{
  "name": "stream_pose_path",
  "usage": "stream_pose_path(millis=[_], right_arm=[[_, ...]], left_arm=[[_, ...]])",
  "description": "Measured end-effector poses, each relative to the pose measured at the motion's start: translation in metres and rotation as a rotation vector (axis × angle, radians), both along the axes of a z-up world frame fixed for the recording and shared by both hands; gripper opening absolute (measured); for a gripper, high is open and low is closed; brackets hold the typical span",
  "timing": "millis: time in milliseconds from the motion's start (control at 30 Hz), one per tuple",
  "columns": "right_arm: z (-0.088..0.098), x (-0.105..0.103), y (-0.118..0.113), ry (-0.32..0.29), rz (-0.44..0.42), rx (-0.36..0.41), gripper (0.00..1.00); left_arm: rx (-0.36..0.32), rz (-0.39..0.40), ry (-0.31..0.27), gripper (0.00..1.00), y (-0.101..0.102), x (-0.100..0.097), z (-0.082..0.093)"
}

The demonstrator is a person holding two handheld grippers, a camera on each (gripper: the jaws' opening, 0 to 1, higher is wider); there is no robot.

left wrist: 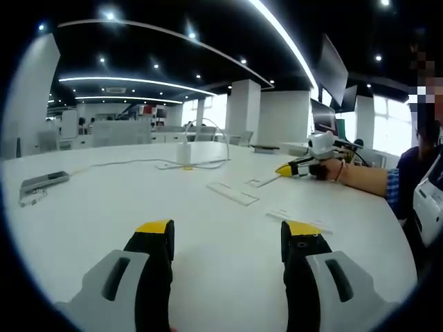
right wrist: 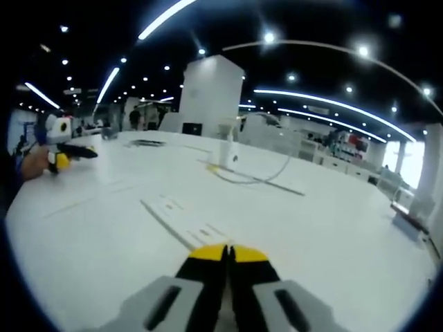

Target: Locate the socket holder cover, grip the socket holder cover, clip it into the socket holder slot.

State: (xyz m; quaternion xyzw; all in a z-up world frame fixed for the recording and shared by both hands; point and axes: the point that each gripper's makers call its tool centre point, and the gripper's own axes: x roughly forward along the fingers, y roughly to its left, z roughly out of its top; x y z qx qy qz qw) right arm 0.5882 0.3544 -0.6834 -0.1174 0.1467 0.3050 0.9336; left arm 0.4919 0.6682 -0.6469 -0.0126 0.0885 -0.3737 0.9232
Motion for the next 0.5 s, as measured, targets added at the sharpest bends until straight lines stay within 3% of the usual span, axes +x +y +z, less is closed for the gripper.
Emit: stream_pose_path(millis=[500], right_arm=[[0.0014,-0.0018,0.0065,0.005,0.025,0.012,0.04]], left_arm=[[0.001,-0.001,0.000,0.62,0.0008,0.0006,0.0007]])
